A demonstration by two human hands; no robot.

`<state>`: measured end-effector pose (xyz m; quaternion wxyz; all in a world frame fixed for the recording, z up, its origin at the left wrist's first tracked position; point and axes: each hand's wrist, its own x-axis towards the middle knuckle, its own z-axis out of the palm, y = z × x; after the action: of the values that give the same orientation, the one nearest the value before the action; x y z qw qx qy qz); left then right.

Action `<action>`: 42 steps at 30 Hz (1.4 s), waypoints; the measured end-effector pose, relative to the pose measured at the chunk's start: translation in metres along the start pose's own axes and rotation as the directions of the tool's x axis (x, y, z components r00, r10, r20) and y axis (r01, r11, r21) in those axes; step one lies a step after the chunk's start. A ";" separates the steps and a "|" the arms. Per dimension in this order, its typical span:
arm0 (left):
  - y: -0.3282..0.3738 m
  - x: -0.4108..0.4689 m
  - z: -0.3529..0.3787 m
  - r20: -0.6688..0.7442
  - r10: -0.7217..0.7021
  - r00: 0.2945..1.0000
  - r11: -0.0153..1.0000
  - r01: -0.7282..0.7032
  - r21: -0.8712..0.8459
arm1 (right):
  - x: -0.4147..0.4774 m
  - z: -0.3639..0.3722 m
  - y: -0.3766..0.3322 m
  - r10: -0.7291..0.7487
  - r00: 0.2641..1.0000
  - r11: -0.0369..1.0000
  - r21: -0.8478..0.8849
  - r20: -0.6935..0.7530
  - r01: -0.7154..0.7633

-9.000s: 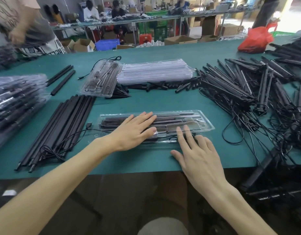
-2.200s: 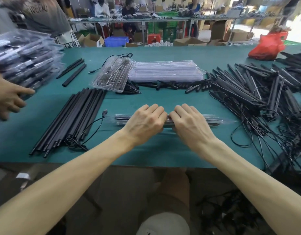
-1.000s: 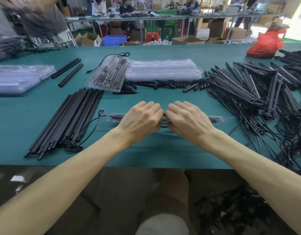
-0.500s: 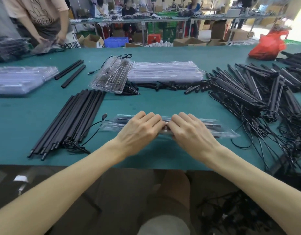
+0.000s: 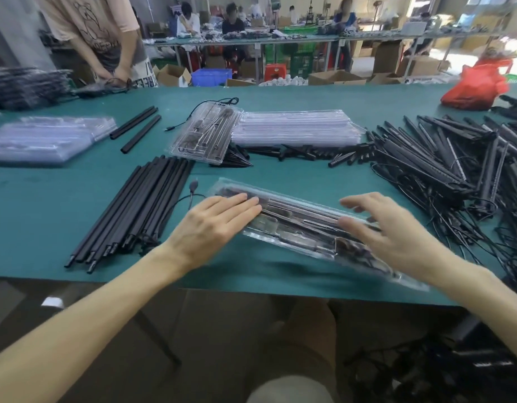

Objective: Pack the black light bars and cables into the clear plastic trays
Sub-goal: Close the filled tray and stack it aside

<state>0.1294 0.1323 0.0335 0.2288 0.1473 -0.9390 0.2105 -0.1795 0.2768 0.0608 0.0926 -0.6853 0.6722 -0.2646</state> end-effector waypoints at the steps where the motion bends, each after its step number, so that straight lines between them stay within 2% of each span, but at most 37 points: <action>1: -0.005 0.000 -0.002 -0.027 0.015 1.000 1.000 -0.015 0.024 | 0.003 -0.005 0.006 0.082 0.997 0.997 -0.008 0.003 -0.082; 3: -0.016 0.002 -0.007 -0.074 0.024 0.997 0.998 -0.021 0.051 | 0.004 -0.014 0.017 0.192 0.980 0.981 -0.015 0.052 -0.192; 5: -0.024 0.005 -0.012 -0.106 0.034 0.994 0.998 -0.028 0.063 | 0.002 -0.020 0.025 0.221 0.971 0.973 0.050 0.095 -0.227; 8: -0.033 0.009 -0.017 -0.139 0.058 0.989 0.996 -0.047 0.077 | 0.000 -0.026 0.030 0.219 0.970 0.946 0.220 0.102 -0.236; 10: -0.038 0.012 -0.018 -0.170 0.030 0.985 0.998 -0.020 0.062 | -0.001 -0.033 0.034 0.221 0.958 0.893 0.358 0.181 -0.274; 11: -0.040 0.013 -0.018 -0.189 0.003 0.982 0.999 0.007 0.052 | -0.004 -0.038 0.035 0.221 0.934 0.854 0.407 0.280 -0.324; 14: -0.045 0.017 -0.013 -0.210 -0.102 0.972 0.995 0.103 -0.007 | -0.015 -0.039 0.033 0.126 0.804 0.752 0.472 0.581 -0.459; 16: -0.045 0.020 -0.006 -0.198 -0.178 0.964 0.984 0.174 -0.041 | -0.022 -0.032 0.031 0.056 0.783 0.699 0.536 0.620 -0.474; 18: -0.042 0.024 0.002 -0.161 -0.303 0.939 0.953 0.293 -0.081 | -0.025 -0.023 0.025 0.035 0.826 0.617 0.638 0.563 -0.461; 20: -0.037 0.026 0.010 -0.108 -0.481 0.870 0.871 0.460 -0.171 | -0.026 -0.018 0.018 0.050 0.879 0.558 0.717 0.474 -0.418; 24: -0.027 0.030 0.024 -0.031 -0.758 0.651 0.620 0.706 -0.342 | -0.029 -0.011 0.006 0.057 0.906 0.462 0.794 0.419 -0.396; 27: -0.027 0.024 0.033 0.111 -0.852 0.512 0.457 0.830 -0.320 | -0.028 -0.015 0.001 0.087 0.923 0.418 0.828 0.374 -0.375; 30: -0.022 0.014 0.043 0.310 -0.838 0.449 0.404 0.892 -0.201 | -0.024 -0.018 0.000 0.105 0.946 0.396 0.859 0.308 -0.324; 33: -0.014 0.010 0.051 0.326 -0.820 0.470 0.438 0.883 -0.170 | -0.016 -0.017 -0.005 0.116 0.957 0.368 0.883 0.266 -0.291; 35: -0.011 0.012 0.055 0.266 -0.807 0.528 0.508 0.849 -0.145 | -0.007 -0.017 -0.013 0.118 0.964 0.359 0.894 0.240 -0.267; 39: -0.007 0.012 0.058 0.188 -0.700 0.689 0.683 0.723 -0.106 | 0.018 -0.022 -0.039 0.080 0.979 0.311 0.929 0.187 -0.203; 42: -0.007 0.018 0.059 0.182 -0.644 0.743 0.720 0.669 -0.185 | 0.047 -0.025 -0.063 0.064 0.988 0.249 0.956 0.141 -0.153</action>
<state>0.0955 0.0955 -0.0030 0.2549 0.4529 -0.8543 -0.0068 -0.1388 0.2420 0.1235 0.5329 -0.4481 0.4132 -0.5869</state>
